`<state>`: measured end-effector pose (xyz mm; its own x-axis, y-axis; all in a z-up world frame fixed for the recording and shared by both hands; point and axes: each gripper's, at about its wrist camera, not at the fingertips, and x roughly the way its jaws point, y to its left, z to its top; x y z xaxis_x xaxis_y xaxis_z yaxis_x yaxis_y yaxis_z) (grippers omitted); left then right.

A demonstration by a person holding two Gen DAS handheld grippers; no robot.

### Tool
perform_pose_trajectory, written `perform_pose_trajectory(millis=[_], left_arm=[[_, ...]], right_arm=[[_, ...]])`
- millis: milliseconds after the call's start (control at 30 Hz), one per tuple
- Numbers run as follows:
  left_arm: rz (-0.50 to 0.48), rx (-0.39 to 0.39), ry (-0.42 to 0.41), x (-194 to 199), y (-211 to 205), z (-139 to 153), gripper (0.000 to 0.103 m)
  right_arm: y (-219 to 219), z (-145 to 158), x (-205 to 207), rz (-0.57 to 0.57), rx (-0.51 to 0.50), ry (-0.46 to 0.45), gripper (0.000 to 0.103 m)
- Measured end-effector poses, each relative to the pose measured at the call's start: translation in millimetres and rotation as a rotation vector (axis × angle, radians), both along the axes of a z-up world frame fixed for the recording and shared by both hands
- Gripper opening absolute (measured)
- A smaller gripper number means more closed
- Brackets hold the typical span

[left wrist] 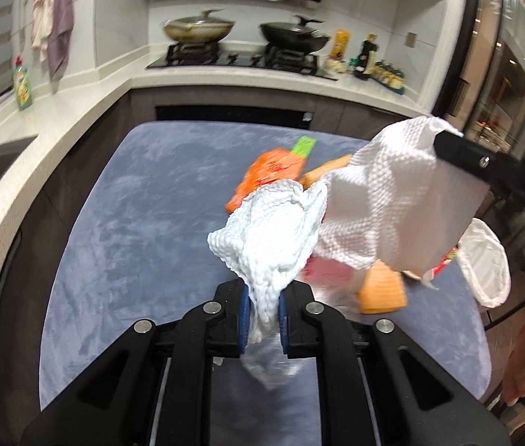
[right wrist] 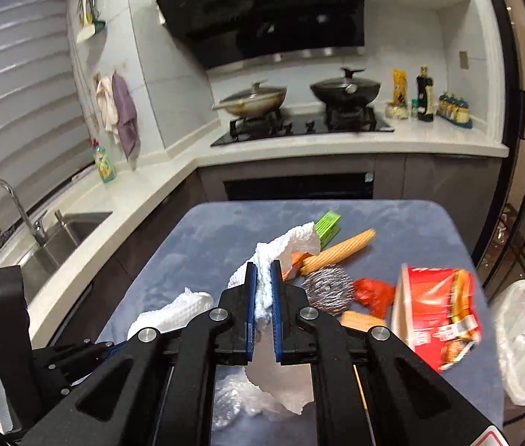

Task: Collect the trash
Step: 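Lift the white cloth with the left tool while the right tool grasps another white cloth, then carry both white cloths over the bin and open both tools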

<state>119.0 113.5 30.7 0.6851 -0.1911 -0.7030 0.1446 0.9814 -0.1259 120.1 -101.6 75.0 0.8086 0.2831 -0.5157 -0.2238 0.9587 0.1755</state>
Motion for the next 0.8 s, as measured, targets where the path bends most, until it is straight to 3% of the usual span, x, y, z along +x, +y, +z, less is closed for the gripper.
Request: perform_pose_trajectory(millis=[400, 800], left_arm=[[-0.231, 0.018, -0.065, -25, -111, 29, 0.012], [-0.499, 0.031, -0.091, -28, -262, 25, 0.012]], right_arm=[[-126, 37, -61, -0.248, -0.033, -0.1, 0.007], [-279, 5, -75, -0.545, -0.072, -0.03, 0.007]])
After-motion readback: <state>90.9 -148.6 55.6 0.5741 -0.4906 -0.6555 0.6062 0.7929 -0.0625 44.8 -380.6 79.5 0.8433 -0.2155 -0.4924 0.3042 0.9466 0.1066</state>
